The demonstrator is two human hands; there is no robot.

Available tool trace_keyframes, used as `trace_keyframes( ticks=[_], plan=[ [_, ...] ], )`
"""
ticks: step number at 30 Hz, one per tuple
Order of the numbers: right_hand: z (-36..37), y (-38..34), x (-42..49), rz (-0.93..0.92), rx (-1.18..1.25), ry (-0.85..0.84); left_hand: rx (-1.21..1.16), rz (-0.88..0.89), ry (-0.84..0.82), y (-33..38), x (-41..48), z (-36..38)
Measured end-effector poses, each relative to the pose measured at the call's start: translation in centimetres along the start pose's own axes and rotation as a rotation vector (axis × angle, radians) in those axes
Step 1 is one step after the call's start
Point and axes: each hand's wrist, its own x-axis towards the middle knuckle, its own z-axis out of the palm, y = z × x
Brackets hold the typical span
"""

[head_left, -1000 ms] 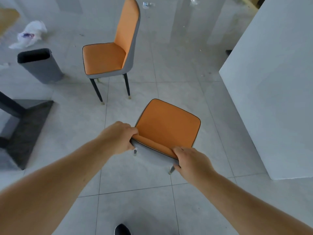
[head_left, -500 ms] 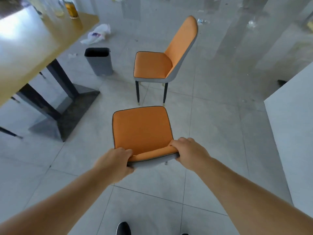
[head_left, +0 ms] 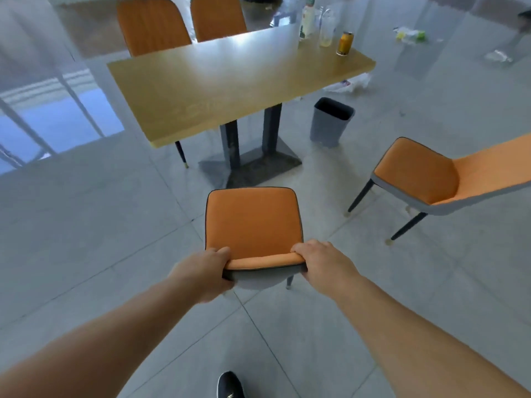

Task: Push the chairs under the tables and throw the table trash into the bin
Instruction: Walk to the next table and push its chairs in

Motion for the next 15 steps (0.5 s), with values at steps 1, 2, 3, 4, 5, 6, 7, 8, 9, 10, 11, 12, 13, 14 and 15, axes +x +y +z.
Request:
trace_keyframes(
  ticks=[1, 2, 3, 4, 5, 6, 7, 8, 9, 10, 11, 12, 13, 14, 15],
  plan=[
    [-0.8, -0.1, 1.5, -0.008, -0.015, -0.012, -0.017, -0.007, 0.000, -0.6, 0.9, -0.5],
    [-1.6, -0.1, 3.1, -0.014, -0.037, -0.024, -0.032, -0.009, 0.001, -1.1, 1.8, -0.9],
    [-2.5, -0.1, 4.7, -0.017, -0.062, -0.034, -0.045, -0.006, 0.010, -1.5, 2.7, -1.3],
    [-3.3, 0.1, 6.3, -0.015, -0.088, -0.042, -0.057, 0.003, 0.023, -1.6, 3.6, -1.7],
    [-4.1, 0.3, 7.8, -0.011, -0.111, -0.047, -0.070, 0.010, 0.039, -1.6, 4.6, -2.2],
    [-4.9, 0.5, 9.2, -0.006, -0.134, -0.051, -0.083, 0.012, 0.055, -1.6, 5.5, -2.6],
    [-5.6, 0.7, 10.6, -0.003, -0.155, -0.059, -0.096, 0.010, 0.071, -1.5, 6.5, -3.0],
    [-6.3, 1.0, 11.9, -0.004, -0.172, -0.070, -0.108, 0.005, 0.085, -1.5, 7.5, -3.5],
    [-6.9, 1.1, 13.2, -0.007, -0.187, -0.081, -0.120, -0.003, 0.097, -1.6, 8.5, -4.0],
    [-7.5, 1.4, 14.5, -0.013, -0.203, -0.086, -0.131, -0.013, 0.103, -1.6, 9.4, -4.6],
    [-8.1, 1.6, 15.7, -0.025, -0.218, -0.087, -0.145, -0.024, 0.106, -1.6, 10.5, -5.1],
    [-8.7, 2.0, 17.0, -0.039, -0.232, -0.085, -0.159, -0.035, 0.108, -1.6, 11.5, -5.6],
    [-9.3, 2.4, 18.3, -0.052, -0.245, -0.083, -0.171, -0.047, 0.111, -1.5, 12.6, -6.1],
    [-9.9, 2.8, 19.5, -0.064, -0.258, -0.081, -0.178, -0.058, 0.112, -1.3, 13.7, -6.6],
    [-10.5, 3.3, 20.8, -0.075, -0.266, -0.081, -0.182, -0.070, 0.113, -1.1, 14.7, -7.1]
  ],
)
